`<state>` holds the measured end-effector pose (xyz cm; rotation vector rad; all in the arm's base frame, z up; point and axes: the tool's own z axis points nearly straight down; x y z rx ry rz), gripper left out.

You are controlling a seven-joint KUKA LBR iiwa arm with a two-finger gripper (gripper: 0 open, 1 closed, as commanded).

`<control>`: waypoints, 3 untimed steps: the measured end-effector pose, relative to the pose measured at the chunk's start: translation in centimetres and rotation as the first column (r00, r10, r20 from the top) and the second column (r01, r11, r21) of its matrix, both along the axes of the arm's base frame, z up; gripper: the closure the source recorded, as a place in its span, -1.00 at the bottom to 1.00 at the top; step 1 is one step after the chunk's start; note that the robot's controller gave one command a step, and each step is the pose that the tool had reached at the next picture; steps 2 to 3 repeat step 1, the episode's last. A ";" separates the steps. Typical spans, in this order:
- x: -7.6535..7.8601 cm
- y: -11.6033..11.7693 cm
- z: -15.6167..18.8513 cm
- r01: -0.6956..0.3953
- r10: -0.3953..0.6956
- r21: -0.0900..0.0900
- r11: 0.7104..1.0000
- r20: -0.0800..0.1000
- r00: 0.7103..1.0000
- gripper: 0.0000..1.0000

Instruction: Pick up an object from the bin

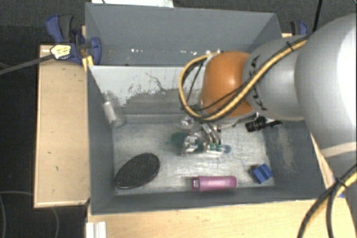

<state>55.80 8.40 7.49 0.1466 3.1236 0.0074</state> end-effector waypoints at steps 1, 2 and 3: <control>-0.9 -0.1 20.1 -0.431 0.431 -0.007 0.902 -0.005 0.902 1.00; -0.9 -0.1 20.1 -0.431 0.431 -0.007 0.902 -0.005 0.902 1.00; -0.9 -0.1 20.1 -0.431 0.431 -0.007 0.902 -0.005 0.902 1.00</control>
Offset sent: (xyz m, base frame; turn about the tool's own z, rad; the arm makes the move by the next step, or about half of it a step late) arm -0.0107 -0.0009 0.1974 -0.4469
